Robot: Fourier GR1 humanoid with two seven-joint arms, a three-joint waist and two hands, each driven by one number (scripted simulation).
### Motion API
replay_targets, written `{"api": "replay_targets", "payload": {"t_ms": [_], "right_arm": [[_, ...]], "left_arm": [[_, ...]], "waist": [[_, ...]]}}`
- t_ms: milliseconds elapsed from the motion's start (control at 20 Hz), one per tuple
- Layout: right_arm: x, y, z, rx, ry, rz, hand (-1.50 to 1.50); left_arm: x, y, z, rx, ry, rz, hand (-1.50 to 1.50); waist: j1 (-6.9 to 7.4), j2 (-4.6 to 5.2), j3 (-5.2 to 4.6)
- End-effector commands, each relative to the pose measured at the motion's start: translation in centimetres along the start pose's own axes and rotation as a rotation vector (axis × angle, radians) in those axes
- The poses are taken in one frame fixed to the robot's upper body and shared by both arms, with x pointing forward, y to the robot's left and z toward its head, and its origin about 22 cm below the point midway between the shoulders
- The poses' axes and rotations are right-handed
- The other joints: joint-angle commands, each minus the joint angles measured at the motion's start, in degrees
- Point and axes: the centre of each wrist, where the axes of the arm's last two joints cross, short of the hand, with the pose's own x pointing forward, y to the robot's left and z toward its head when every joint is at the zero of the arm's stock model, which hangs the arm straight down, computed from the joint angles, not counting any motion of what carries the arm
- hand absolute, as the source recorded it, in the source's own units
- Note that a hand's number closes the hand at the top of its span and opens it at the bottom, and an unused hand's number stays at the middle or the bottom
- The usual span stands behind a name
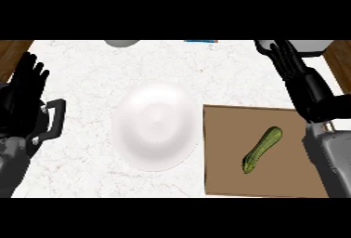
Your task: Pick the squash from the tray and place it in the plate
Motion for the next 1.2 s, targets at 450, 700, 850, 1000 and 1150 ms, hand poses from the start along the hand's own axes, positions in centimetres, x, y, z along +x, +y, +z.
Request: {"api": "replay_targets", "payload": {"t_ms": [450,700,850,1000,1150], "right_arm": [[-1.4,-8.5,7.9,-0.217,0.274,0.844,1.5],[-6.8,1.0,11.2,-0.715,0.174,0.142,-1.5],[-8.1,5.1,15.5,-0.585,0.033,0.094,-1.5],[-10.4,3.0,18.7,-0.377,0.115,0.264,-1.5],[-9.7,0.9,19.2,-0.312,0.229,0.461,-1.5]], "left_arm": [[-8.1,-1.0,5.4,-0.021,0.308,-0.133,0.0],[-10.2,-2.5,7.5,-0.033,0.347,-0.132,0.0],[-10.1,-4.1,8.1,-0.077,0.344,-0.114,0.0],[-9.1,-5.8,6.7,-0.075,0.334,-0.12,0.0],[-9.2,-3.3,6.5,-0.081,0.35,-0.15,0.0]], "waist": [[-4.56,-0.23,0.58],[-4.59,-1.1,2.19],[-3.07,-0.95,1.86],[-1.27,-0.57,1.66],[-0.86,-0.56,1.55]]}}
